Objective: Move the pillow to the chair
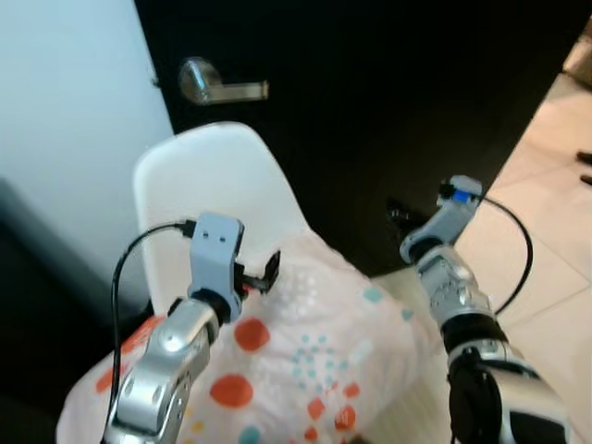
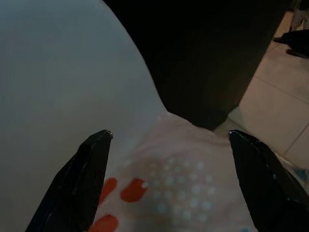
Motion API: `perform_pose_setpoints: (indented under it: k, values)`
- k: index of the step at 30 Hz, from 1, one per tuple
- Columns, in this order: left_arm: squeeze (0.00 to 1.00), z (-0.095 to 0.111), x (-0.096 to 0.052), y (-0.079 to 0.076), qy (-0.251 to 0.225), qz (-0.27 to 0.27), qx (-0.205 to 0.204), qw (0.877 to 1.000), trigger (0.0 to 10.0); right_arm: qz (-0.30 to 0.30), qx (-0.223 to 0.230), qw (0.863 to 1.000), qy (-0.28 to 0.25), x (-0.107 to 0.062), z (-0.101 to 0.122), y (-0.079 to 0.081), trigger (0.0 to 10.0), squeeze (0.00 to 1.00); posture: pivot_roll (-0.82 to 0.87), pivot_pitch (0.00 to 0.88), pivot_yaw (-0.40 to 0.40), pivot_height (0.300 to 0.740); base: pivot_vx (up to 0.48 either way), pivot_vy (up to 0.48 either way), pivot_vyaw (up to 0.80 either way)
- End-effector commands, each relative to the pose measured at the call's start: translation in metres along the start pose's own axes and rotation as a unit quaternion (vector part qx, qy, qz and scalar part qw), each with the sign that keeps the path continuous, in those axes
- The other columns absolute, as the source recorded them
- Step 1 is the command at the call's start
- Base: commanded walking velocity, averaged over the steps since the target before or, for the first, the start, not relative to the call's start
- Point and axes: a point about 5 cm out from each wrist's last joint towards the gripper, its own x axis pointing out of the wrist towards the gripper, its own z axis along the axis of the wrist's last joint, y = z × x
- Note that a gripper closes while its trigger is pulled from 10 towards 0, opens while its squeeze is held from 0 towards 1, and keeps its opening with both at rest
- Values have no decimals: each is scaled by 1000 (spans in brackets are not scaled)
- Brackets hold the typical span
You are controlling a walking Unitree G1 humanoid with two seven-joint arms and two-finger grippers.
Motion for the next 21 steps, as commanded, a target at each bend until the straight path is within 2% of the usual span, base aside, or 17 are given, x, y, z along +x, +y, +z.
perform_pose_setpoints:
  k: [1, 21]
  values:
    - [0, -5, 0, 1, 12, 6, 2, 1000, 10000, -6, 2, 1000, 9, -2, -5, -2, 10000, 0, 35, 90, -6, 740, 0, 0, 0]
    - [0, -13, -2, 2, 27, 12, 1, 1000, 10000, -39, -6, 998, 41, -6, -19, -7, 10000, 0, 34, 91, -3, 740, 0, 0, 0]
